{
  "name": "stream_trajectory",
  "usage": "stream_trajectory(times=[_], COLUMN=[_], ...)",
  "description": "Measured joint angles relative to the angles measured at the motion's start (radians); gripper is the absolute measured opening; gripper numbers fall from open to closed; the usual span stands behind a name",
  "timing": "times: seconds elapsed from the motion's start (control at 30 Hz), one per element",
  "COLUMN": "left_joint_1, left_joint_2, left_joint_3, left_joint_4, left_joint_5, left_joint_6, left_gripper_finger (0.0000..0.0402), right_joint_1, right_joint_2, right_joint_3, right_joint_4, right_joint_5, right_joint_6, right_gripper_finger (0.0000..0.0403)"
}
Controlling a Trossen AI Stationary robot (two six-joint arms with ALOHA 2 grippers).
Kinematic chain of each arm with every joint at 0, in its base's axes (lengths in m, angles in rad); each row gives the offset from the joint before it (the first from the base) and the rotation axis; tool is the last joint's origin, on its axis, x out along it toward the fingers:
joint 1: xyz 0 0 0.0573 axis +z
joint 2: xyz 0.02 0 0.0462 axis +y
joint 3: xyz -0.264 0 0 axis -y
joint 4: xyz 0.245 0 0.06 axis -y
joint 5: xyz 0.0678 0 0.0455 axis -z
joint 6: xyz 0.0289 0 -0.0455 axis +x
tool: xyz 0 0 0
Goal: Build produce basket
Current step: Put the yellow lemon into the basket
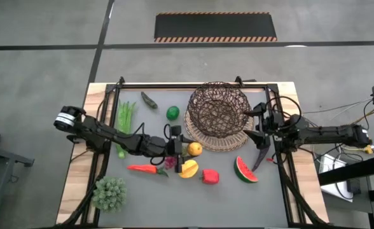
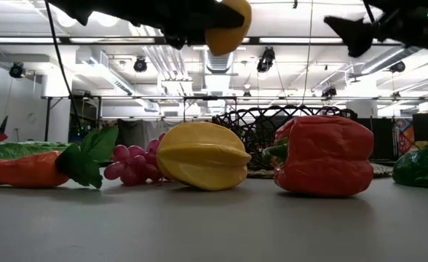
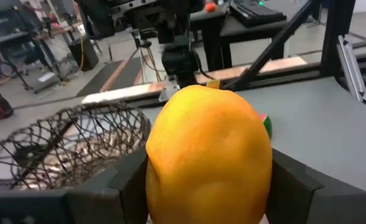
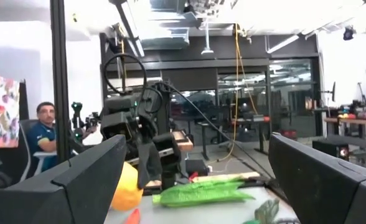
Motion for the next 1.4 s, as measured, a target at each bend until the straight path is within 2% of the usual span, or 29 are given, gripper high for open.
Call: stream_trajectory(times=[0.23,0.4,0.8,0.9,1.07,1.4], left_joint_1=[-0.007,-0.003,0.003,0.003,0.004,0.032], left_joint_2=[-0.042,-0.079,-0.086,-0.086,-0.086,-0.086], left_joint_3=[-0.039,-0.08,-0.088,-0.088,-0.087,-0.085], left_joint_4=[0.007,0.069,0.172,0.183,0.194,0.213], left_joint_5=[-0.001,-0.021,-0.304,-0.353,-0.497,-0.561], left_joint_6=[0.052,0.093,0.297,0.372,0.519,0.635], left_gripper_finger=[0.0214,0.0214,0.0214,0.0214,0.0214,0.0214], right_joint_1=[0.013,0.016,0.035,0.034,0.034,0.035], right_joint_2=[0.135,0.26,0.602,0.667,0.747,0.846], right_joint_3=[0.156,0.259,0.496,0.559,0.65,0.794], right_joint_4=[-0.062,-0.084,-0.094,-0.084,-0.142,-0.243], right_joint_5=[-0.004,-0.015,-0.022,-0.019,0.012,0.075], right_joint_6=[-0.075,-0.103,-0.09,-0.08,-0.044,0.055], right_gripper_finger=[0.0374,0.0374,0.0374,0.0374,0.0374,0.0374])
